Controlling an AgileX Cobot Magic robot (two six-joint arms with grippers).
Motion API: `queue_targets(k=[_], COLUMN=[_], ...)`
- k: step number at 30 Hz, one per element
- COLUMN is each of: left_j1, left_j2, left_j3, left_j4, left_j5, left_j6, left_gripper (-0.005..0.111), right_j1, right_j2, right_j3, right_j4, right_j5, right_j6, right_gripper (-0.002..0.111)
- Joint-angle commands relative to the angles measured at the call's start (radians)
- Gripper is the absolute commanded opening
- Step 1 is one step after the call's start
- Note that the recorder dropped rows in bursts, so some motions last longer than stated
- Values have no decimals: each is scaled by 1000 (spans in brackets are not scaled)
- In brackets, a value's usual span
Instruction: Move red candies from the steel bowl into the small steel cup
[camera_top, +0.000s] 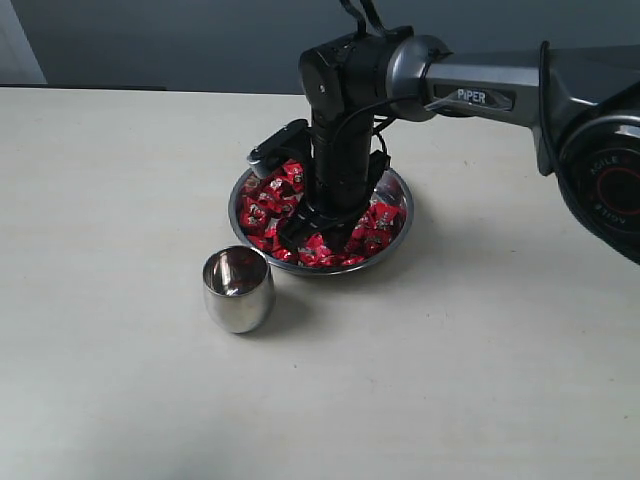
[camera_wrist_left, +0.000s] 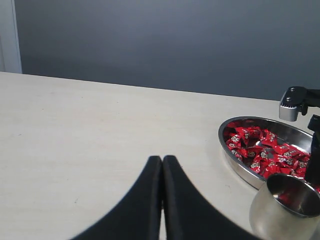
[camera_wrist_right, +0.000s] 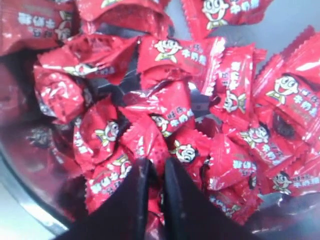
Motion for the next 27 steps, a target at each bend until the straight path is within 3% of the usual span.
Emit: queue_targets(k=[1, 15, 23, 27], left_j1=[-6, -6, -6, -6], left_j2=[-5, -5, -5, -5], left_j3=[2, 2, 2, 2], left_j4=[0, 0, 0, 0], left_j5=[-5, -5, -5, -5], left_j6=[-3, -3, -3, -3], left_gripper=[0, 0, 0, 0], right_j1=[-8, -4, -1, 38], right_j2=[-5, -131, -243, -249], right_j3=[-5, -5, -5, -5], right_j4=[0, 102, 398, 414], right_j5=[-6, -107, 32, 52], right_j6=[0, 7, -163, -187], right_gripper=[-1, -1, -1, -1])
